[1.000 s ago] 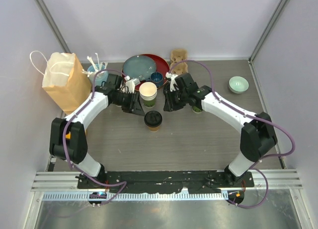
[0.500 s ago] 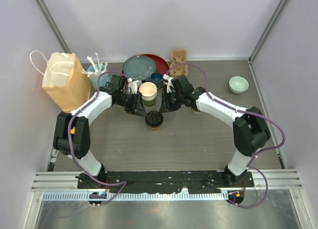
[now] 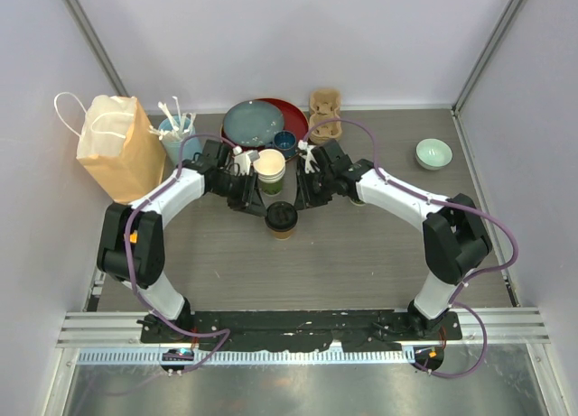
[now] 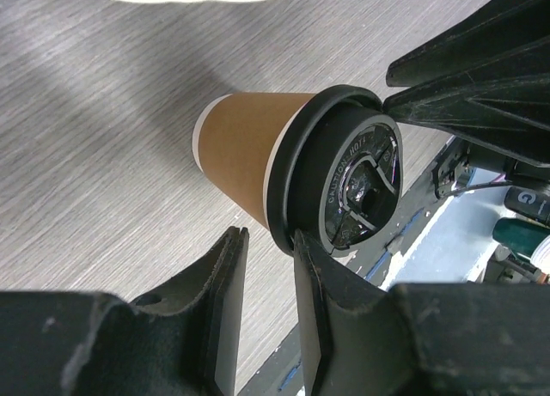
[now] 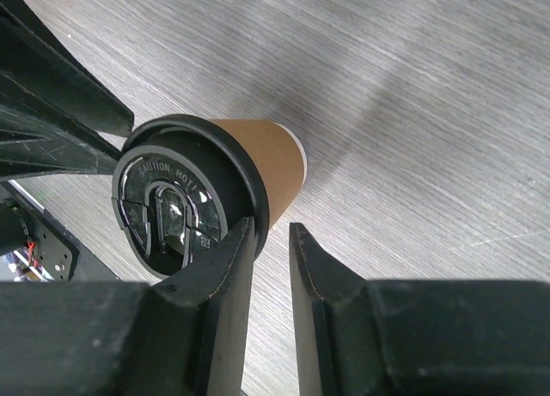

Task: Pack the takeout coffee

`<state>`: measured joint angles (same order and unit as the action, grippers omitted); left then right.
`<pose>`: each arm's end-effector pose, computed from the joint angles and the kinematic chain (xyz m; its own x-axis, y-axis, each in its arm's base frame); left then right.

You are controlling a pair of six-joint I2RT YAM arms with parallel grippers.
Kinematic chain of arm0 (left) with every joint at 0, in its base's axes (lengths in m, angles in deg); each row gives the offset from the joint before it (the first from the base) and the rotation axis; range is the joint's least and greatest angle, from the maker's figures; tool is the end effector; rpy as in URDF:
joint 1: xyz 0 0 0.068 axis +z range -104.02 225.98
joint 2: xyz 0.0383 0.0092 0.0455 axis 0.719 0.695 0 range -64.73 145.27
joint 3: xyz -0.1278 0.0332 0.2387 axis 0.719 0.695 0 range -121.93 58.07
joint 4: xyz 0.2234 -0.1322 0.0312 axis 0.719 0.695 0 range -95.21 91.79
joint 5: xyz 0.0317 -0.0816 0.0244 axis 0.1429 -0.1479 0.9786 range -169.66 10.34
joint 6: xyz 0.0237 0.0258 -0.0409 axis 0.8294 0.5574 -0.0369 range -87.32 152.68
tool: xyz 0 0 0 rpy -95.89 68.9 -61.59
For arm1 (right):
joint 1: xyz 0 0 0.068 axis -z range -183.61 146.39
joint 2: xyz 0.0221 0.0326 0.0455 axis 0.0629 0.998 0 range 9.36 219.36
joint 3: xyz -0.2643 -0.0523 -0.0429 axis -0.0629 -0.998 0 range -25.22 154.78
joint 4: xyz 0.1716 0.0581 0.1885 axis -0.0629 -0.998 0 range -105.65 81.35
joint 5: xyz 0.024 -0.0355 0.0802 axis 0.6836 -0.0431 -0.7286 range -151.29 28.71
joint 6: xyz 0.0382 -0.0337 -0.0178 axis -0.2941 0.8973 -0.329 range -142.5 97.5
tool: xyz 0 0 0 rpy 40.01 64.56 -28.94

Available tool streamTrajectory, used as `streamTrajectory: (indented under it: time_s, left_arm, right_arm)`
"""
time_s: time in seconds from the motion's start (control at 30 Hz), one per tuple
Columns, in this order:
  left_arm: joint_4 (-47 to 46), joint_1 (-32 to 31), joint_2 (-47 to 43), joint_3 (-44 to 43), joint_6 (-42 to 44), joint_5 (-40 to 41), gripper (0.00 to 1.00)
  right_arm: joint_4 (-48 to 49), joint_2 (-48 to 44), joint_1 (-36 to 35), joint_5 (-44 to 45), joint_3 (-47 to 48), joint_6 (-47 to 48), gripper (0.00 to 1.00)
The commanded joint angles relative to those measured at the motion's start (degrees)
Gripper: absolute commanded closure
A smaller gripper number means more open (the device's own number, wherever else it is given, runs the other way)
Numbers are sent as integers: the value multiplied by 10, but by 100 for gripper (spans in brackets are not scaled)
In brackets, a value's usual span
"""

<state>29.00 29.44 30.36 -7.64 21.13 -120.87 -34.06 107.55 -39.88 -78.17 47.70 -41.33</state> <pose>0.3108 -0.1167 0.2183 -0.9403 0.1221 -0.3176 0.3131 0.6760 -0.6671 0.2948 0.2292 0.2409 -0.8209 -0.2194 -0.5272 -0.4750 0.7748 0.4172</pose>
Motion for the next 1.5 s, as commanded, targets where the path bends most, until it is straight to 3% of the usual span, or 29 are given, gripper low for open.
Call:
streamTrajectory:
  time_s: [0.0, 0.37, 0.9, 1.17, 1.33, 1.47]
  left_arm:
    - [-1, -2, -16, 5, 2, -19, 68]
    - [-8, -3, 4, 19, -6, -25, 72]
    - [-30, -9, 77, 73, -22, -15, 100]
    - [-41, -12, 106, 74, -31, -17, 100]
    - [-64, -11, 18, 73, -21, -26, 100]
    - [-66, -12, -27, 68, -16, -38, 94]
  right_arm:
    - [1, -2, -5, -7, -2, 5, 71]
    - [20, 11, -4, -42, -23, -3, 71]
    - [113, -15, -5, -48, -165, -50, 78]
    - [140, -12, -6, -44, -184, -39, 80]
    - [110, -10, -6, -42, -122, -2, 79]
    - [89, -9, -6, -39, -83, 27, 79]
